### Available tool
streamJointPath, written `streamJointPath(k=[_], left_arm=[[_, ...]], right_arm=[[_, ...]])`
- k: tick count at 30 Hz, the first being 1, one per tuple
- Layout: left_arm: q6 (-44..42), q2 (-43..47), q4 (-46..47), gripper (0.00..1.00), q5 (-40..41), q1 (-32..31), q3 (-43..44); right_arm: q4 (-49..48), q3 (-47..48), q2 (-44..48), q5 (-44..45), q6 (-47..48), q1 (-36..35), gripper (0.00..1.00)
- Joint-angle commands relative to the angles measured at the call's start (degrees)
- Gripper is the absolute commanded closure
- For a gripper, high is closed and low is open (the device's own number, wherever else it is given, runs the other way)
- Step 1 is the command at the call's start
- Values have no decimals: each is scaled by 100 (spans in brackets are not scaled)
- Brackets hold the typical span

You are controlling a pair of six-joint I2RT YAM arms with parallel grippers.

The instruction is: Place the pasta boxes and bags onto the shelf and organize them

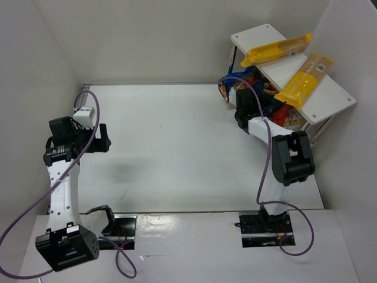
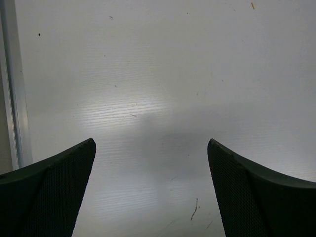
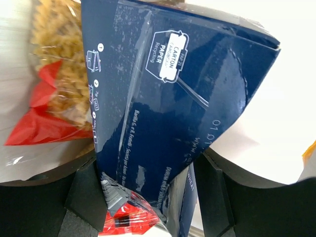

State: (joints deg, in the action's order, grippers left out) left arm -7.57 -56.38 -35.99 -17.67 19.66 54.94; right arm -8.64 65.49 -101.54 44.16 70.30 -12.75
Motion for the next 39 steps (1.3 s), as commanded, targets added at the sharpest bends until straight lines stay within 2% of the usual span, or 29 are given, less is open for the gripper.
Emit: streamJointPath(k=[1, 17, 20, 21, 22, 23, 26, 29, 39], left_arm=[[-122, 57, 66, 1, -158, 38, -18], [-122, 57, 66, 1, -158, 38, -18], [-122, 57, 66, 1, -158, 91, -18], [-122, 57, 66, 1, -158, 91, -18], [-122, 109, 66, 1, -158, 91, -18], [-122, 110, 66, 1, -158, 91, -18], [-122, 110, 66, 1, -210, 91, -18], [-122, 110, 66, 1, -210, 91, -18], [-122, 110, 66, 1, -210, 91, -18]], right_arm=[[-173, 183, -68, 198, -78, 229, 76], [-261, 306, -244, 312, -183, 282, 76], [106, 358, -244, 243, -367, 282, 74], [291, 359, -244, 172, -473, 282, 69], [502, 446, -157, -28, -604, 282, 59], [870, 499, -156, -117, -858, 230, 44], [1049, 570, -24, -241, -992, 98, 29], [1215, 456, 99, -303, -1097, -68, 20], [1515, 280, 371, -663, -1150, -263, 17]])
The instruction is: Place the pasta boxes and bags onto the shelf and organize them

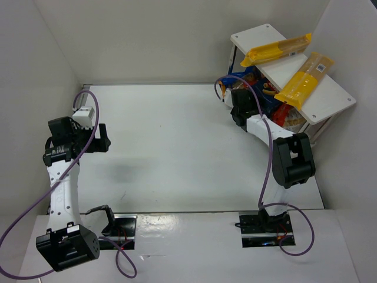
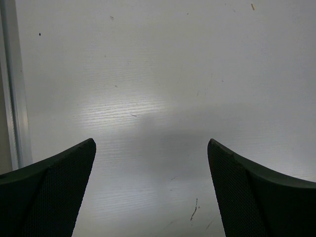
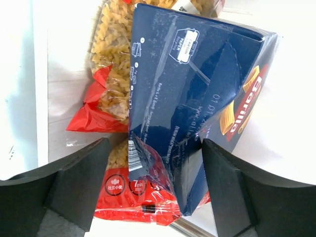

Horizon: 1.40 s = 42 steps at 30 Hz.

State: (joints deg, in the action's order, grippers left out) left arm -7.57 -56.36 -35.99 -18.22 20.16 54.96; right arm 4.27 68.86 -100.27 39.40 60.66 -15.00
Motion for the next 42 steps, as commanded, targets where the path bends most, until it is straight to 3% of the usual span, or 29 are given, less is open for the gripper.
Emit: streamJointPath(k=[1, 6, 11, 19, 27, 31, 33, 36, 42], left_arm=[[-122, 107, 66, 1, -156, 40, -20], [-122, 160, 66, 1, -156, 40, -20], [-122, 160, 66, 1, -156, 40, -20], [-122, 160, 66, 1, -156, 40, -20], [-122, 213, 66, 1, -208, 40, -20], [-122, 213, 66, 1, -208, 40, -20], [-122, 213, 66, 1, -208, 40, -20], [-122, 213, 66, 1, -208, 40, -20], [-122, 213, 66, 1, -138, 93, -20]], right_arm=[[223, -57, 245, -187, -187, -38, 20], [162, -57, 192, -64, -125, -38, 29], [30, 5, 192, -11, -125, -38, 29], [12, 259, 683, 59, -248, -423, 21], [1196, 681, 1061, -256, -941, -1205, 20], [2093, 489, 1430, -1125, -1381, -1812, 18], [2881, 488, 1483, -2117, -1670, -2032, 18], [3848, 619, 1536, -3812, -1979, -2085, 16], [4854, 506, 1844, -5983, -2094, -1946, 15]])
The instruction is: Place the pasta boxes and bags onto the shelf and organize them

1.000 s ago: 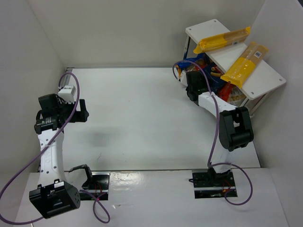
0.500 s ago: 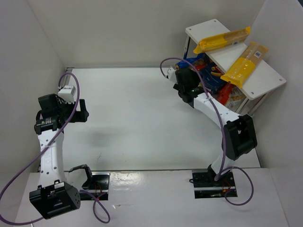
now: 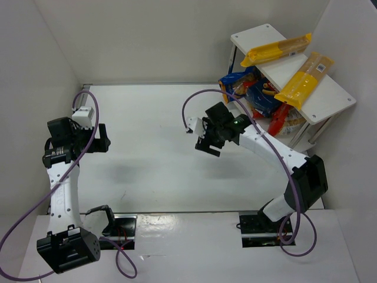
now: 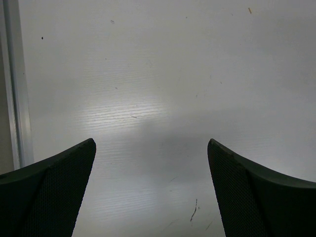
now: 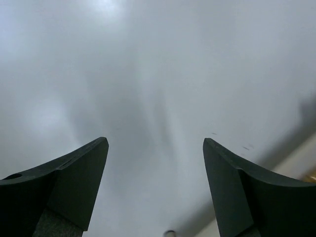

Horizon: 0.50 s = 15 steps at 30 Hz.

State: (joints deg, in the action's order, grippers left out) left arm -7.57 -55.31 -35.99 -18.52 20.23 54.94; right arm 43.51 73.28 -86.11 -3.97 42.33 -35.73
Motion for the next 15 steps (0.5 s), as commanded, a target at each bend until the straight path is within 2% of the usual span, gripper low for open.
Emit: streamJointPath(k=[1, 5, 7, 10, 15], left_arm=[[-122, 108, 66, 1, -108, 87, -18], [-122, -6, 118, 1, -55, 87, -18], [-122, -6, 118, 1, 15, 87, -18], [-122, -6, 118, 1, 15, 139, -18], [-122, -173, 118, 1, 15, 139, -18]], right_arm=[[984, -145, 506, -1851, -199, 206, 13], [668, -849, 902, -2651, -699, 767, 2], [729, -1095, 1078, -2977, -699, 1162, 2], [642, -1254, 1341, -2829, -814, 1470, 2], [641, -1316, 1588, -2934, -709, 1717, 2]])
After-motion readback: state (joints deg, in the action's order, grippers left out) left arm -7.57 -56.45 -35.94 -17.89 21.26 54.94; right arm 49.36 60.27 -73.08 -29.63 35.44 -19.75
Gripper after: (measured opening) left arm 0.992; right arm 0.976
